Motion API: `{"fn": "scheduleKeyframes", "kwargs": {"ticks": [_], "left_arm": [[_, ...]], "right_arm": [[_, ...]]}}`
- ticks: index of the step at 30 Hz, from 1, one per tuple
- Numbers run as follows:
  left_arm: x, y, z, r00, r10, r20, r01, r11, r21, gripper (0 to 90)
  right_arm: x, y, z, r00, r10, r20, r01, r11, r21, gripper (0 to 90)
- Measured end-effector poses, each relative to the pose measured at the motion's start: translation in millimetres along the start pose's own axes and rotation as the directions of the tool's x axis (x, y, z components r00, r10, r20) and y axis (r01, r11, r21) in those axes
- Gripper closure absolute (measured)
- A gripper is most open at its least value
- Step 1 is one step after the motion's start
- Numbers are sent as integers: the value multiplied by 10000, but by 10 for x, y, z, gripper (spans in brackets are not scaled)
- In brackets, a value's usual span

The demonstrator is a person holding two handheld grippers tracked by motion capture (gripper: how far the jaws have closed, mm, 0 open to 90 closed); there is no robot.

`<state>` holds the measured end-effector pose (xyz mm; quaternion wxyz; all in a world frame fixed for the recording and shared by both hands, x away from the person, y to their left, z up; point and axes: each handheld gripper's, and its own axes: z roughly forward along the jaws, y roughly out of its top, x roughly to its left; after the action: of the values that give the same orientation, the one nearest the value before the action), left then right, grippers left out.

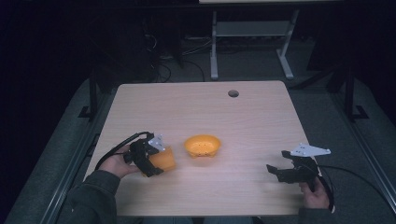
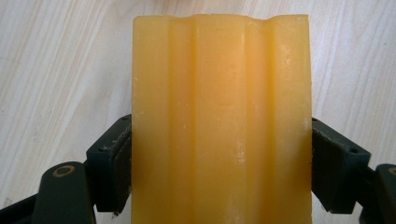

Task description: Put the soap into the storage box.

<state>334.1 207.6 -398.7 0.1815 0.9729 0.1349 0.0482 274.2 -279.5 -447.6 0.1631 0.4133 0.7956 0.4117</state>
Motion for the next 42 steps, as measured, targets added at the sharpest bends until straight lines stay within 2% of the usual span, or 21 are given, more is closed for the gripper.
{"fn": "scheduleKeyframes", "kwargs": {"ticks": [3,7,42], "left_arm": [[12,26,-20,10000,78,-43,-78,10000,4,207],[19,42,-42,10000,-12,-2,12,9999,-154,207],[113,252,-198,9994,243,-228,-250,9991,-332,208]], "right_arm": [[0,-1,-2,10000,6,4,-6,10000,-22,139],[0,0,-4,10000,22,-16,-22,10000,-40,139],[8,2,-5,10000,39,-47,-39,10000,-46,139]]}}
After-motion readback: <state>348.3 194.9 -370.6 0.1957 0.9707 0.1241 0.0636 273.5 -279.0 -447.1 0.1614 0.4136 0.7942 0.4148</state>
